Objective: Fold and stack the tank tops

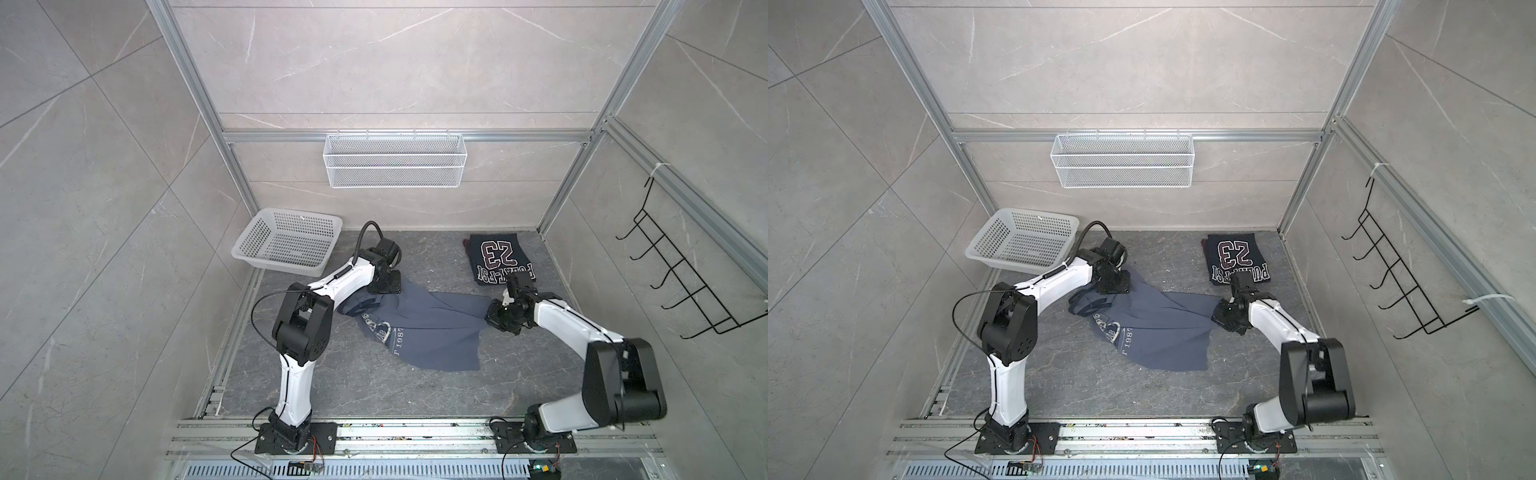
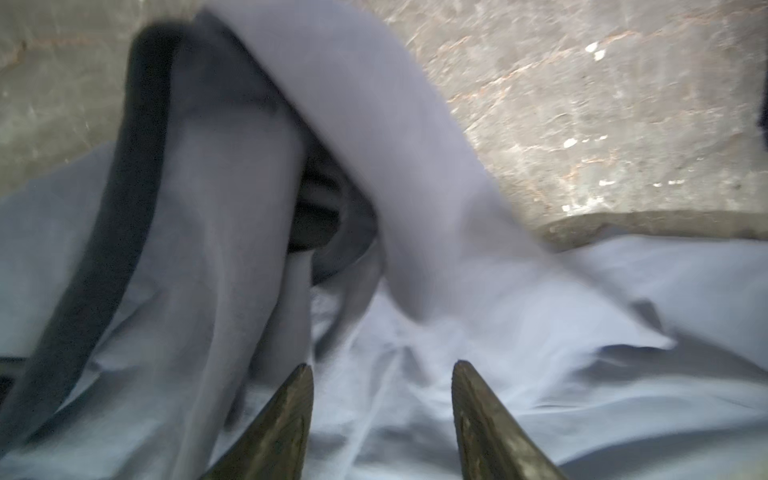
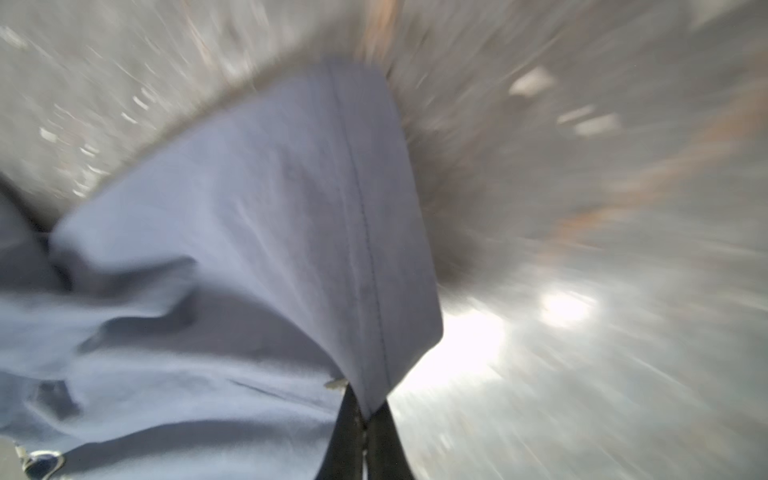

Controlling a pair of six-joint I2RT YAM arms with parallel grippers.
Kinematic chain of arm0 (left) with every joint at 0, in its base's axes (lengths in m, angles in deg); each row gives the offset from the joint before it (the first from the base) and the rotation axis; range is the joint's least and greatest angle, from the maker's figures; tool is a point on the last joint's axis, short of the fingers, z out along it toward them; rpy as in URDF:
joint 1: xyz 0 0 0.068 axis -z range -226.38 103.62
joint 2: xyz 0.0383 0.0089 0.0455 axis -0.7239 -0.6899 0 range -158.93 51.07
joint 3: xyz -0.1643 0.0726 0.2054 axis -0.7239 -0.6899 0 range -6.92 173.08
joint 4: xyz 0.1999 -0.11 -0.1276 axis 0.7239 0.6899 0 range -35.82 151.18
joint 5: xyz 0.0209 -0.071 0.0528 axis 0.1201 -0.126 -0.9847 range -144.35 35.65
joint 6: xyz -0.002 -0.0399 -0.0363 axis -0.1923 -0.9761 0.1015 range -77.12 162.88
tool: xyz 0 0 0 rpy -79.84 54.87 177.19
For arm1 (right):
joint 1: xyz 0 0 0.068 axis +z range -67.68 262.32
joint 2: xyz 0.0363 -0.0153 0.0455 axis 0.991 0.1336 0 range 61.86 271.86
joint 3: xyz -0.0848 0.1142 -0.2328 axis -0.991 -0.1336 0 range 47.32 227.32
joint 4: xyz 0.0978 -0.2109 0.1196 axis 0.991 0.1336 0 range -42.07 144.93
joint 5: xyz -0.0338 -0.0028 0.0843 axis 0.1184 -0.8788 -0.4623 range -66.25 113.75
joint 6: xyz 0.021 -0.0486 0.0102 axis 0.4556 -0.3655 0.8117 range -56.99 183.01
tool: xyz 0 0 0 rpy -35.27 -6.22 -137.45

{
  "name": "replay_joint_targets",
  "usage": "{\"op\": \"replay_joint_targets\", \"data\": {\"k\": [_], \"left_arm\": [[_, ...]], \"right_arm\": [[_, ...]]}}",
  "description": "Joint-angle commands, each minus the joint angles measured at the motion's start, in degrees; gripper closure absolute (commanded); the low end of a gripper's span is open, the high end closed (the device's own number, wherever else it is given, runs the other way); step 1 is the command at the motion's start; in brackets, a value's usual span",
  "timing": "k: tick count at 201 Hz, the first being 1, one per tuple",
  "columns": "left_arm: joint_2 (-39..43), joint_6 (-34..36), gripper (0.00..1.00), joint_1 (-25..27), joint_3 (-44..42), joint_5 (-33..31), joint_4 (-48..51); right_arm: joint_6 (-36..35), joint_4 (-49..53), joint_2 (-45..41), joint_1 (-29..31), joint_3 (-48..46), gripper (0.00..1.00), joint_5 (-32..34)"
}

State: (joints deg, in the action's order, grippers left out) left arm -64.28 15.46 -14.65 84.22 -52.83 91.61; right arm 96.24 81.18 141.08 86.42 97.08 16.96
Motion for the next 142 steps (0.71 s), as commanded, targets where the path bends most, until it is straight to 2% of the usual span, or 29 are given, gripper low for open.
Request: {"op": "replay_joint_targets", "data": {"k": [1, 18, 63, 113, 142], "left_arm": [[7.52, -1.74, 0.44, -0.16, -1.96, -2.40, -3.04], [8.42, -1.43, 0.44, 0.06, -2.08, -2.84, -2.45], [1.58, 2.45, 0.46, 4.88, 6.16, -4.71, 3.52], [-10.46, 3.69, 0.54, 7.08, 19.99, -5.92, 6.27], [-16.18, 3.87, 0.51, 6.99, 26.27, -11.36, 9.50]], "right_arm": [[-0.07, 10.59, -10.97, -0.12, 3.37, 1.00, 12.82], [-0.36, 15.26, -15.62, -0.21, 3.95, 1.00, 15.53], [-0.82, 17.56, -22.84, -0.22, -0.47, 1.00, 13.10], [-0.85, 17.82, -24.29, -0.18, 0.14, 1.00, 11.94], [-0.80, 18.27, -24.88, -0.20, 0.10, 1.00, 12.06]]}}
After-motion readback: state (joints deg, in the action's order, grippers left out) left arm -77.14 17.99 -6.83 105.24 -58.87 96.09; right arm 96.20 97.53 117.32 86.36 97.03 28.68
